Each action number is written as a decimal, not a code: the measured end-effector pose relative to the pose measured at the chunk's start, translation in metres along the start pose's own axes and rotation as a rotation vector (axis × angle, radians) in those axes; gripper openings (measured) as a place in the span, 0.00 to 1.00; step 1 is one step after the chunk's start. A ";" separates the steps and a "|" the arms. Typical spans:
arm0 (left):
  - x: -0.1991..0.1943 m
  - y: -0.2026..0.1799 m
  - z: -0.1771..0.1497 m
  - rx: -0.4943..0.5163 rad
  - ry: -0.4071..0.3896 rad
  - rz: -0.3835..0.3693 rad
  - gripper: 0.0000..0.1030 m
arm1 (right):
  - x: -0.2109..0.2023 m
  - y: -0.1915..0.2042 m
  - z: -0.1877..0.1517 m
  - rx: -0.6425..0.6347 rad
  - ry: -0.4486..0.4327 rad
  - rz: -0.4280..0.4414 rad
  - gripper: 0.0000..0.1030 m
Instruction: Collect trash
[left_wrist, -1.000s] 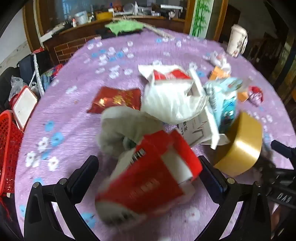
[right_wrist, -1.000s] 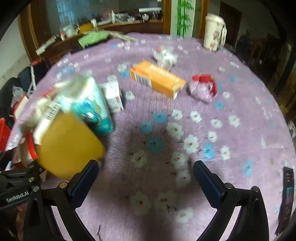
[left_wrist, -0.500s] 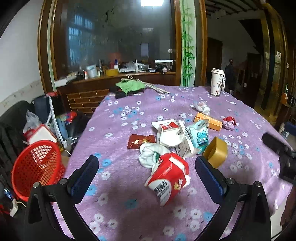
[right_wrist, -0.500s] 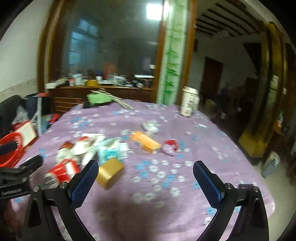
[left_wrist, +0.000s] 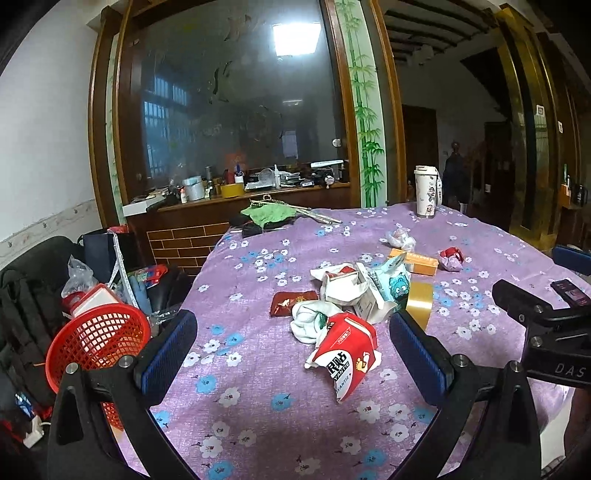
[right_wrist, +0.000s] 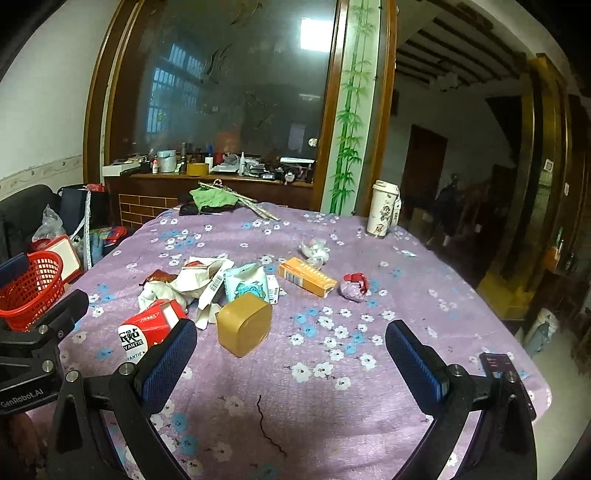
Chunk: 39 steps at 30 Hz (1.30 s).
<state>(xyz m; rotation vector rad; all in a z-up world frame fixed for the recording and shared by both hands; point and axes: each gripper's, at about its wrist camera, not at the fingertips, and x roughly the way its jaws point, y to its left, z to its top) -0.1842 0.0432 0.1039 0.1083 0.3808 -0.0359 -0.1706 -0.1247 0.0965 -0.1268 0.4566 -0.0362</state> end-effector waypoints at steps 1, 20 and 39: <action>-0.001 0.000 0.000 0.001 -0.003 0.002 1.00 | -0.002 0.001 -0.001 0.001 -0.006 -0.006 1.00; 0.008 0.012 -0.001 -0.044 0.014 0.030 1.00 | 0.007 -0.001 -0.005 0.038 0.023 0.031 0.99; 0.007 0.020 -0.003 -0.049 0.001 0.038 1.00 | 0.009 0.001 -0.004 0.035 0.021 0.052 0.96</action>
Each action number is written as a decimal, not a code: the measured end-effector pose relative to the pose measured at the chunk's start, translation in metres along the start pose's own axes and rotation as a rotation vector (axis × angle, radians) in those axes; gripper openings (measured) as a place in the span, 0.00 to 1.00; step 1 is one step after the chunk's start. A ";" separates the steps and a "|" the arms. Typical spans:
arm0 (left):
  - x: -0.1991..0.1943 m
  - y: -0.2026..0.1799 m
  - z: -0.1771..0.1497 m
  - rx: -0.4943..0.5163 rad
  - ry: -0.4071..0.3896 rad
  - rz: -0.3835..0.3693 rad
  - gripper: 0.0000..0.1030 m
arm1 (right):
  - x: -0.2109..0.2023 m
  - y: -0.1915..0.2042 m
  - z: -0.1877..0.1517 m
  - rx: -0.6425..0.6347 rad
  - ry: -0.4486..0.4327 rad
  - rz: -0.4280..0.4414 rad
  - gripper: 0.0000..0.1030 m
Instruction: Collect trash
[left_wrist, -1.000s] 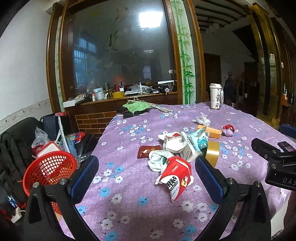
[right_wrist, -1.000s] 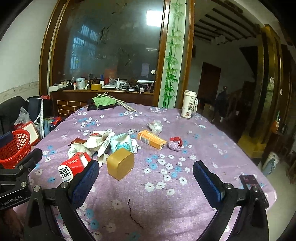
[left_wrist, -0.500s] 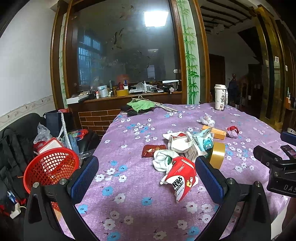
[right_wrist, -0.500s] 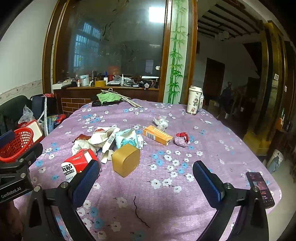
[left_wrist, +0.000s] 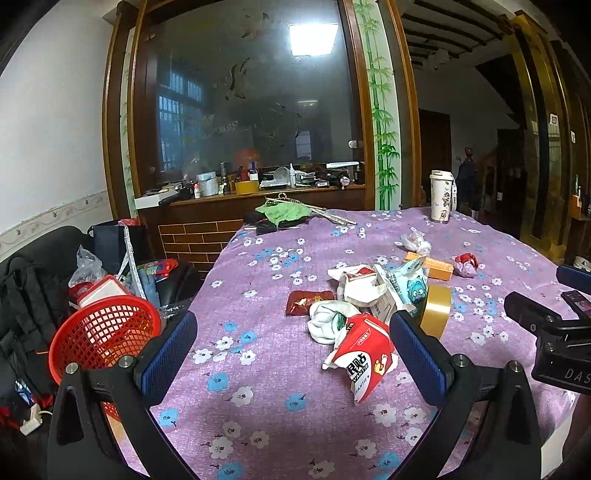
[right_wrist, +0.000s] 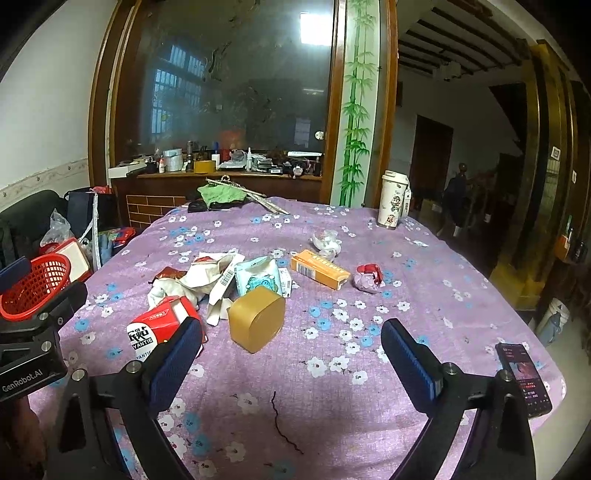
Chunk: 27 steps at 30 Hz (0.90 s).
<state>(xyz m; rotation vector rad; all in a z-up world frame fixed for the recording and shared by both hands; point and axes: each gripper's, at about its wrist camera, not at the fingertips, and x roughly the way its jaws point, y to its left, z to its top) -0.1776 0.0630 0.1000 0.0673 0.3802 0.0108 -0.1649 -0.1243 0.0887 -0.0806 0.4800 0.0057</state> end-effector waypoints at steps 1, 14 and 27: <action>0.000 0.000 0.000 0.000 -0.001 0.001 1.00 | 0.000 0.000 0.000 0.001 -0.001 0.002 0.96; 0.000 -0.005 0.000 0.003 0.006 0.002 1.00 | 0.000 0.002 -0.001 0.001 0.010 0.010 0.96; 0.010 -0.009 0.003 0.035 0.065 -0.082 1.00 | 0.019 -0.010 -0.003 0.042 0.089 0.095 0.67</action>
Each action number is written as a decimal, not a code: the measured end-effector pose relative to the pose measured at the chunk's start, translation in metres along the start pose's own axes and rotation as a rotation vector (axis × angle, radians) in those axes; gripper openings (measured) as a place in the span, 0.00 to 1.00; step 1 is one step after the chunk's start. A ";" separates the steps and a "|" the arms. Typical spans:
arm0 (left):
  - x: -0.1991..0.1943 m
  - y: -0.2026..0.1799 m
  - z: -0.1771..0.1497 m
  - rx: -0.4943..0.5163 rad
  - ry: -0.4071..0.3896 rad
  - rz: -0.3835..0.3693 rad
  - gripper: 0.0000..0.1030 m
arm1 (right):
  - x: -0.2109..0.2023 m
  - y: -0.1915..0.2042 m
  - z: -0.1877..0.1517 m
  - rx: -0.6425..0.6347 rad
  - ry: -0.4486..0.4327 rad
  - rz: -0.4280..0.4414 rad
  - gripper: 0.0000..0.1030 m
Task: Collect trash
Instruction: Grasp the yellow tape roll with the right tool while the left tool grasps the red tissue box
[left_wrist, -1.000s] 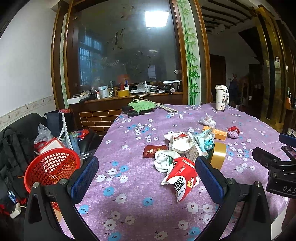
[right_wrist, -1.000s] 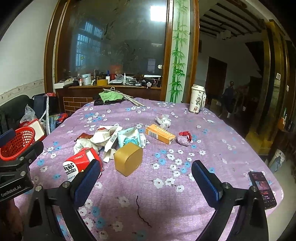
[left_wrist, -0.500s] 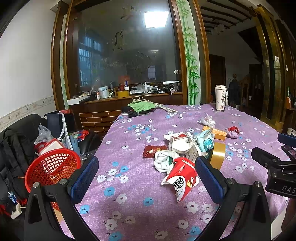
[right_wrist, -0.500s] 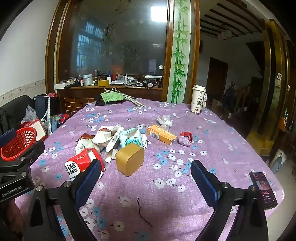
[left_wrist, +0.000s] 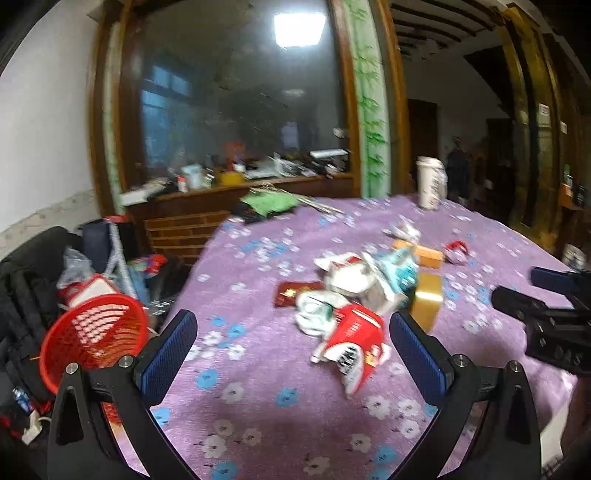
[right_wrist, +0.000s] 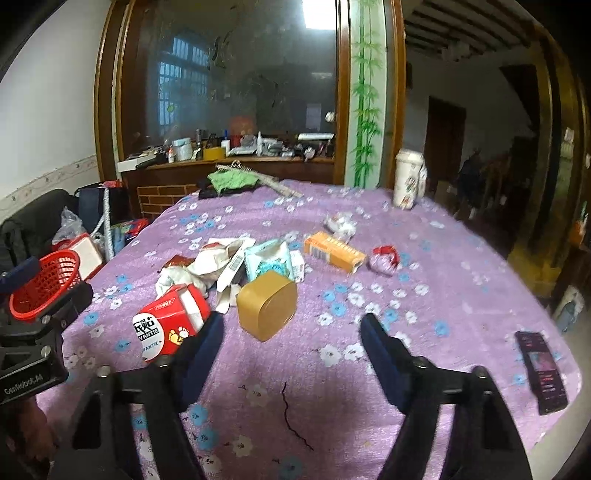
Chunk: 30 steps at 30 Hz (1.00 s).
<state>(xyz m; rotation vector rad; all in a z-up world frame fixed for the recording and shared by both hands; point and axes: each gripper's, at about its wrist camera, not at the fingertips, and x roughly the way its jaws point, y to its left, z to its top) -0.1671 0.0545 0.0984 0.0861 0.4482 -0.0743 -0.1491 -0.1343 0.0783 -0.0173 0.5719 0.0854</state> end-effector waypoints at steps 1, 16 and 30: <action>0.005 0.001 0.001 0.004 0.023 -0.027 1.00 | 0.003 -0.004 0.001 0.014 0.013 0.018 0.65; 0.086 -0.023 -0.001 0.068 0.320 -0.187 0.93 | 0.064 -0.024 0.019 0.148 0.214 0.242 0.44; 0.122 -0.035 -0.014 0.094 0.427 -0.243 0.46 | 0.130 -0.008 0.040 0.177 0.330 0.166 0.62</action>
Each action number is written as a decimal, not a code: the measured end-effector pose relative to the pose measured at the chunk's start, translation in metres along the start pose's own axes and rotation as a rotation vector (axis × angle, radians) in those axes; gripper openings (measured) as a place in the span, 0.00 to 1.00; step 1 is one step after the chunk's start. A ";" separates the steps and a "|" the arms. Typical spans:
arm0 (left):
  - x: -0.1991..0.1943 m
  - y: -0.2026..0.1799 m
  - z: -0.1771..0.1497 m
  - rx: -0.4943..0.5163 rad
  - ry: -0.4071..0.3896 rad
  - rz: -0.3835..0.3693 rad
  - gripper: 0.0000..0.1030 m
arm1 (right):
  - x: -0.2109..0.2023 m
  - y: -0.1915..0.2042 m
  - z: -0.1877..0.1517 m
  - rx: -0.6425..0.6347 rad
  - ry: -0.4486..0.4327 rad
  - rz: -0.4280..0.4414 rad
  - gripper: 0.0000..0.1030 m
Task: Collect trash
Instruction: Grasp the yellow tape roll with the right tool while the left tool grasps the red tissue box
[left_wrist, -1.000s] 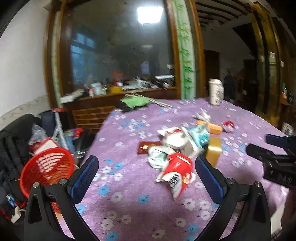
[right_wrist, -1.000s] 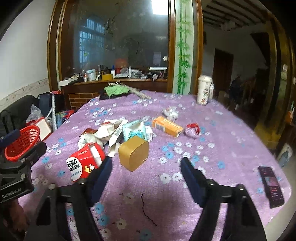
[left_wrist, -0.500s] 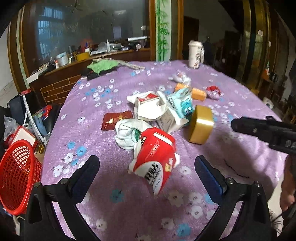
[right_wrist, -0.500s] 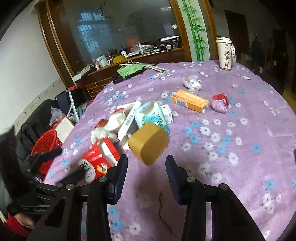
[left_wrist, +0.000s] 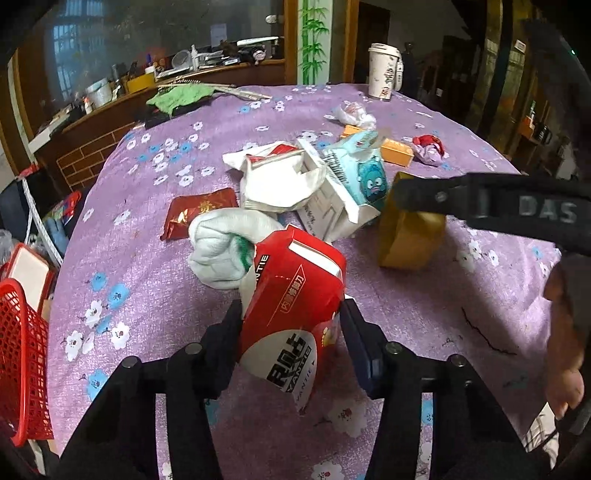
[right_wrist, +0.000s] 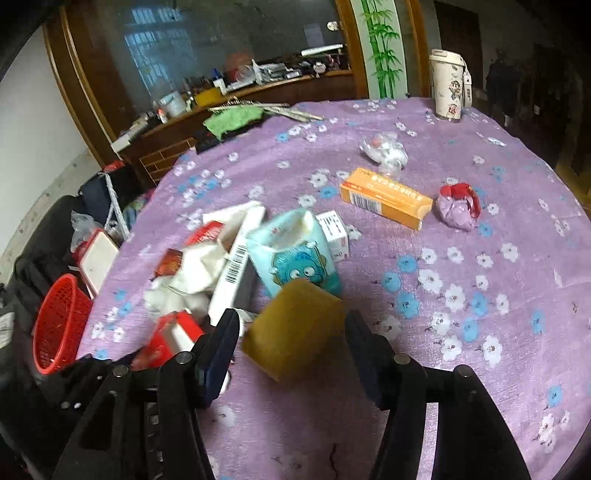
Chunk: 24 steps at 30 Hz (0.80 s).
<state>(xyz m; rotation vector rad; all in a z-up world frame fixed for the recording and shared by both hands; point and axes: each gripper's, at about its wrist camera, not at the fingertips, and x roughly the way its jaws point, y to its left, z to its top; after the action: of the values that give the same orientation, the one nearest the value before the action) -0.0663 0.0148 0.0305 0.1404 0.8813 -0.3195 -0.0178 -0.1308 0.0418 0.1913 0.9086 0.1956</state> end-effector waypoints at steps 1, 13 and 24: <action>0.000 -0.001 -0.001 0.001 -0.002 -0.007 0.44 | 0.001 -0.003 -0.002 0.007 0.007 0.009 0.62; 0.002 0.001 -0.001 -0.021 0.000 -0.018 0.42 | -0.010 -0.048 -0.026 0.047 0.016 -0.045 0.40; -0.001 -0.002 0.004 -0.034 -0.014 -0.013 0.34 | -0.017 -0.057 -0.012 0.051 -0.040 -0.068 0.40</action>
<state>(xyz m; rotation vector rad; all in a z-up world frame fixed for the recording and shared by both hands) -0.0647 0.0125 0.0340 0.1014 0.8740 -0.3174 -0.0329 -0.1888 0.0337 0.2109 0.8799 0.1056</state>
